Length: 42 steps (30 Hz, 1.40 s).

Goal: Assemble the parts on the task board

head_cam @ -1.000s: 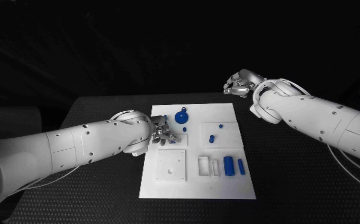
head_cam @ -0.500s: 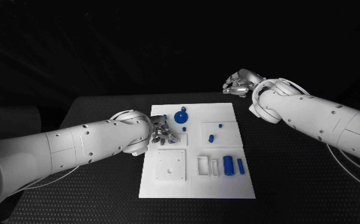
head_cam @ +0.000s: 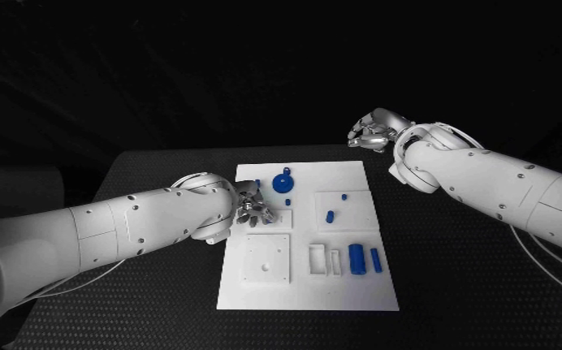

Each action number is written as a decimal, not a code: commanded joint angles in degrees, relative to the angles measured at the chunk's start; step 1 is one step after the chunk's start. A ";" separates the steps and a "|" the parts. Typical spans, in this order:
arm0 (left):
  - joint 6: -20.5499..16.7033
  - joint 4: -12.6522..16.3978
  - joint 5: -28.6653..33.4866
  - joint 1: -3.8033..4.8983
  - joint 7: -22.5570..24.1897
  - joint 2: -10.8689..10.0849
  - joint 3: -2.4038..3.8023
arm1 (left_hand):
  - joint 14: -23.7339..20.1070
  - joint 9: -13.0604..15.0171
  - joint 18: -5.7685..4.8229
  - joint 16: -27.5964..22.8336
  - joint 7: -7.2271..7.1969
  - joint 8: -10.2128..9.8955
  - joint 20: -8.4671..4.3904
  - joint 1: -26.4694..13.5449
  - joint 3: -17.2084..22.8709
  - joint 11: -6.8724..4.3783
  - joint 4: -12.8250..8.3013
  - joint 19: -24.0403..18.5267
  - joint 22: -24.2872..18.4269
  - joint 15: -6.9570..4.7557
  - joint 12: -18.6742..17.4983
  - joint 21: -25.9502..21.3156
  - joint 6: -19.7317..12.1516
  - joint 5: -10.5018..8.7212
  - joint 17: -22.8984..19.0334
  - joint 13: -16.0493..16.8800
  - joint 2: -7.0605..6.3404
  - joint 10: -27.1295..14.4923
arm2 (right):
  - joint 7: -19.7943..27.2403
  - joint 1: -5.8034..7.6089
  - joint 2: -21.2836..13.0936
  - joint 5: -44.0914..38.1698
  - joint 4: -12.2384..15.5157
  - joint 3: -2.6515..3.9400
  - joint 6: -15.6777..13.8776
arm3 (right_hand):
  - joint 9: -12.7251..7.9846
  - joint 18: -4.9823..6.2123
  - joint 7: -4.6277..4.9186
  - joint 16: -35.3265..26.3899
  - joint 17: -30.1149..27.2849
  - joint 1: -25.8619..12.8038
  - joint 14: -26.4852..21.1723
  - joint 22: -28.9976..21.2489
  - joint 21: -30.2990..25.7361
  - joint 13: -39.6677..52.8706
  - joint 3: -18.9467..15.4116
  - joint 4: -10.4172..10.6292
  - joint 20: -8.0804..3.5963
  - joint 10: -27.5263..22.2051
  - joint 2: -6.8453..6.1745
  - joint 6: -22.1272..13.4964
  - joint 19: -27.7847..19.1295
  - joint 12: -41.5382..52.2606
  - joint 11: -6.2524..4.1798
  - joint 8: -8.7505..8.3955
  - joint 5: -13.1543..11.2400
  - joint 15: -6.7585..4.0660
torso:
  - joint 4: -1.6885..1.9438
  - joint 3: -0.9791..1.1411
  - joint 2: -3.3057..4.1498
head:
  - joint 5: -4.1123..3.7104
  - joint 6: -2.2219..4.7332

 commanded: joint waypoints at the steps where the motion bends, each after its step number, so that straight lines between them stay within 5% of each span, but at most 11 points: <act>1: -0.60 -0.48 3.21 -0.34 0.52 0.32 -0.06 | 0.63 0.06 -0.70 0.26 -0.08 0.41 -5.75 1.62 2.69 -0.13 -2.88 0.52 0.50 -0.51 0.32 0.22 0.54 0.26 -0.08 -0.08 2.53 0.50 | 0.38 -0.02 0.01 -0.11 -0.02 0.02 0.67 | 0.06 1.75 0.77 -0.23 0.08 -0.53 -0.02 0.85 -0.31 -0.07 -0.23 0.14 -0.52 -0.42 -0.01 0.48 0.05 0.32 -0.04 -0.16 0.23 0.10 | -0.06 0.00 0.03 | -0.03 0.04; 14: 2.07 -2.37 4.63 -0.30 -0.68 0.71 0.14 | 0.98 0.00 -0.71 0.36 -0.27 0.69 -5.78 1.46 3.58 -0.32 -3.47 0.78 0.46 -0.64 0.17 0.16 1.05 0.45 -0.17 -0.25 2.62 0.94 | 0.42 -0.03 0.14 -0.11 -0.10 0.02 0.79 | 0.07 1.75 0.77 -0.25 0.08 -0.52 -0.03 0.85 -0.33 -0.10 -0.19 0.11 -0.51 -0.43 0.02 0.48 0.04 0.32 -0.05 -0.17 0.47 0.10 | -0.03 0.10 0.00 | -0.09 -0.05; 15: 2.37 -2.56 4.78 -0.29 -0.75 0.78 0.15 | 1.12 -0.10 -0.84 0.34 -0.20 0.71 -5.66 1.80 7.32 -0.11 -1.33 1.10 0.17 -0.78 -0.02 -0.13 1.18 -4.67 -0.27 -0.41 1.27 1.17 | 0.42 -0.03 0.19 -0.11 -0.13 0.02 0.85 | 0.07 1.75 0.78 -0.25 0.08 -0.53 -0.03 0.85 -0.33 -0.10 -0.19 0.10 -0.51 -0.44 0.02 0.48 0.04 0.32 -0.04 -0.17 0.52 0.10 | -0.02 0.09 0.00 | -0.13 -0.06; 19: 3.34 -2.50 4.97 -0.25 -0.93 0.65 0.19 | 1.43 -0.23 -0.78 0.53 -0.40 0.92 -5.78 2.34 10.50 -0.48 -1.05 1.39 0.39 -0.72 -0.04 0.05 1.55 -3.97 -0.31 -0.48 -0.16 1.55 | 0.44 -0.04 0.26 -0.11 -0.16 0.02 0.94 | 0.08 1.75 0.78 -0.26 0.08 -0.53 -0.04 0.85 -0.34 -0.11 -0.19 0.09 -0.51 -0.44 0.01 0.47 0.03 0.32 -0.04 -0.18 0.61 0.10 | -0.05 0.07 0.03 | -0.12 -0.08; 42: 0.74 -1.52 4.57 0.53 -0.22 0.51 0.66 | 2.32 0.56 -0.74 1.19 -0.91 1.59 -5.92 1.61 11.92 -0.96 -2.40 1.97 0.73 -1.01 0.25 0.53 2.74 -1.72 -0.22 -0.38 -0.35 2.47 | 0.49 -0.27 0.38 -0.11 -0.40 0.02 1.16 | 0.08 1.75 0.79 -0.29 0.10 -0.59 -0.05 0.86 -0.36 -0.14 -0.18 0.05 -0.50 -0.47 0.03 0.44 0.02 0.33 -0.03 -0.20 1.07 0.11 | 0.07 0.05 -0.01 | -0.02 -0.03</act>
